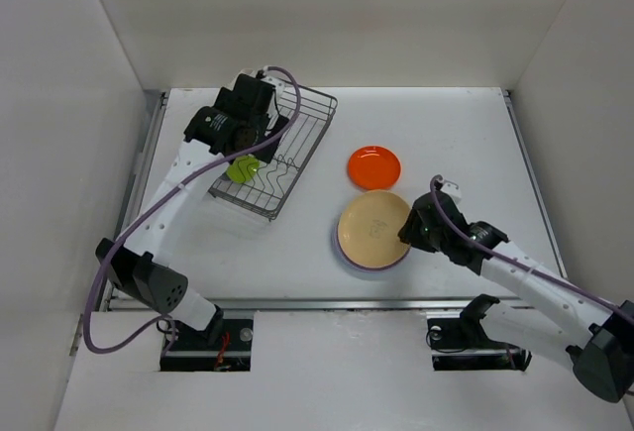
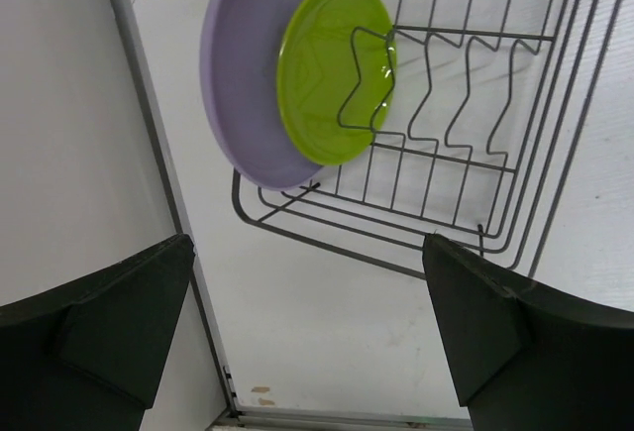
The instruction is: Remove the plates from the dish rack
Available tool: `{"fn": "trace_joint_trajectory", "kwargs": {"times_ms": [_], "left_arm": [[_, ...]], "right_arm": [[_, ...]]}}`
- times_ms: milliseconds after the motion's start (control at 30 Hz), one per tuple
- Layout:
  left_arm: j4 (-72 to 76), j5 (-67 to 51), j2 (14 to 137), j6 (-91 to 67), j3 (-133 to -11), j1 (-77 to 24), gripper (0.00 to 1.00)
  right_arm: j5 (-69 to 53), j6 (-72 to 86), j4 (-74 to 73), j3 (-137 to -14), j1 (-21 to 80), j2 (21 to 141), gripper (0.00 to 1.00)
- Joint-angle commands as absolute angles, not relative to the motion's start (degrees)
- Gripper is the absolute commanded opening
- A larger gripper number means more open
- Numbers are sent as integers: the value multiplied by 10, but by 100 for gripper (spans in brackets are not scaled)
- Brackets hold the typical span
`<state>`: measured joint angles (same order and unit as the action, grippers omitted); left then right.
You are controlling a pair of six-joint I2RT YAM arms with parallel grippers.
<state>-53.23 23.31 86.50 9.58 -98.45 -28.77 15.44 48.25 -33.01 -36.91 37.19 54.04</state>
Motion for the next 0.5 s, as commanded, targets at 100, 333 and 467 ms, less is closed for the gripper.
{"fn": "trace_joint_trajectory", "kwargs": {"times_ms": [100,333,467], "left_arm": [[-487,257,799,108,-934,-271,100],[-482,250,774,108,-890,-251,100],[-470,250,763,108,-873,-239,100]], "right_arm": [[174,497,-317,-383,370,560,85],[174,497,-309,-383,370,585,89],[174,497,-304,-406,370,612,89]]}}
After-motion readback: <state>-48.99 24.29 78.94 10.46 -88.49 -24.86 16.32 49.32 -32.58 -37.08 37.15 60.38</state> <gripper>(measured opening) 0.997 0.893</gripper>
